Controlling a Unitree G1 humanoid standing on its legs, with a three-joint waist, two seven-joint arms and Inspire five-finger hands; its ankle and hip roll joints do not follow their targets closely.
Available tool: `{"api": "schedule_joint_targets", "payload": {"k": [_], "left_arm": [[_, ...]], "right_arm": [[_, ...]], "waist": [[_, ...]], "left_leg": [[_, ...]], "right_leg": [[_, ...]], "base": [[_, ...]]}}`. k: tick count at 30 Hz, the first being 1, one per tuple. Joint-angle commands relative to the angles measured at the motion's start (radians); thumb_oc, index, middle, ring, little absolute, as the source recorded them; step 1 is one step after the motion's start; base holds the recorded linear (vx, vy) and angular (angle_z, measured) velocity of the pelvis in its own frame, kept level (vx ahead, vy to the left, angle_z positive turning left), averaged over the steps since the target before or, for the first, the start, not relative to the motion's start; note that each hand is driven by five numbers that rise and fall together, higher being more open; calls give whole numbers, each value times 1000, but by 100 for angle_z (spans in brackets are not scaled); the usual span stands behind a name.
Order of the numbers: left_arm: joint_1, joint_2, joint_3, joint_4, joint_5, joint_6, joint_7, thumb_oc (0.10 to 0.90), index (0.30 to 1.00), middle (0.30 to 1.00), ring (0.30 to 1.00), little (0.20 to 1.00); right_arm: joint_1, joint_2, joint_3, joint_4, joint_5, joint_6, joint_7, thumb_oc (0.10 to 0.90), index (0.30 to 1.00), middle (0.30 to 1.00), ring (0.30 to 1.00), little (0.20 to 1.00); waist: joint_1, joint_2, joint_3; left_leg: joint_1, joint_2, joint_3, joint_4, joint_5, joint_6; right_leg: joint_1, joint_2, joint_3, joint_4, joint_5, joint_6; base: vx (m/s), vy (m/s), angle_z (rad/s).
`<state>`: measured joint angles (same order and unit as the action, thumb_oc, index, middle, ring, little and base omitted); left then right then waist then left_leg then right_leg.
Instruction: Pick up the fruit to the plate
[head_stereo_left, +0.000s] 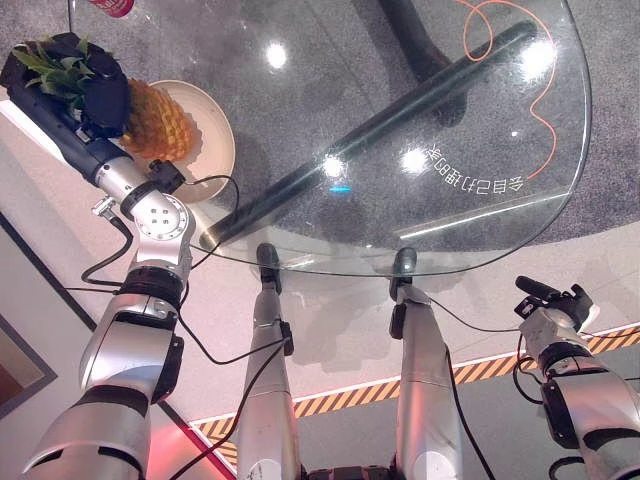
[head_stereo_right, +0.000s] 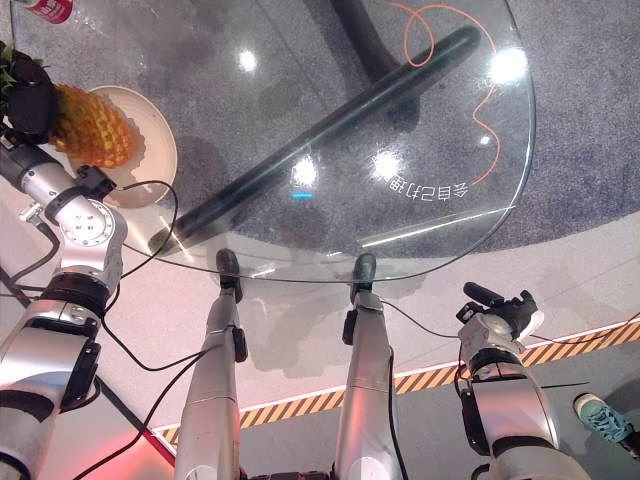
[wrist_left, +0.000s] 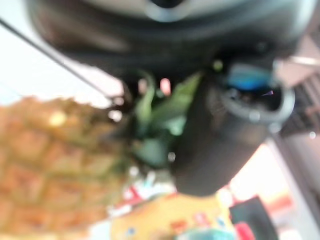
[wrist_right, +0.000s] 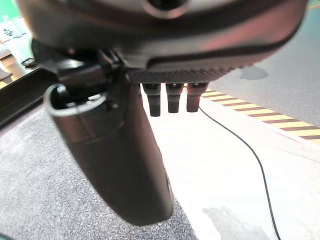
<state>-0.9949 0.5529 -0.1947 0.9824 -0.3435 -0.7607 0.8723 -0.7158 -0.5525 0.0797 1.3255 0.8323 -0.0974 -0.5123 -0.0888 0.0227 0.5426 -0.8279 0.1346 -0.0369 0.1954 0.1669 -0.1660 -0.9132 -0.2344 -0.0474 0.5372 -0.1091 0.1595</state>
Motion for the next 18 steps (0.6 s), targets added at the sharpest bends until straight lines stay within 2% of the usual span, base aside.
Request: {"api": "schedule_joint_targets", "payload": {"k": [1,9,16,18], "left_arm": [[-157,73,34,37,-22,-94,-1,100,300,300,300,200],[-157,69,28,56,-43,-98,-35,100,300,300,300,200],[-161,72,28,55,-45,-98,-43,100,300,300,300,200],[-163,73,26,57,-50,-98,-46,191,378,378,378,291]], "right_arm": [[22,-15,35,29,-14,-37,-44,800,900,900,900,900],[16,-14,35,32,-21,-37,-45,800,900,900,900,900],[14,-16,36,33,-21,-44,-41,800,900,900,900,900],[11,-16,37,34,-18,-44,-43,800,900,900,900,900]], "waist": [[21,-70,-23],[21,-72,-23],[20,-74,-23],[21,-74,-23]], "left_leg": [[-10,-64,37,115,-139,57],[0,-63,39,115,-149,55],[-5,-64,42,104,-135,56],[-6,-65,42,102,-133,56]], "right_leg": [[70,136,-39,-199,113,-61],[81,135,-38,-204,108,-59],[76,137,-36,-214,121,-59],[77,137,-37,-216,122,-58]], "base": [[0,0,0],[0,0,0],[-4,1,0],[-17,4,0]]}}
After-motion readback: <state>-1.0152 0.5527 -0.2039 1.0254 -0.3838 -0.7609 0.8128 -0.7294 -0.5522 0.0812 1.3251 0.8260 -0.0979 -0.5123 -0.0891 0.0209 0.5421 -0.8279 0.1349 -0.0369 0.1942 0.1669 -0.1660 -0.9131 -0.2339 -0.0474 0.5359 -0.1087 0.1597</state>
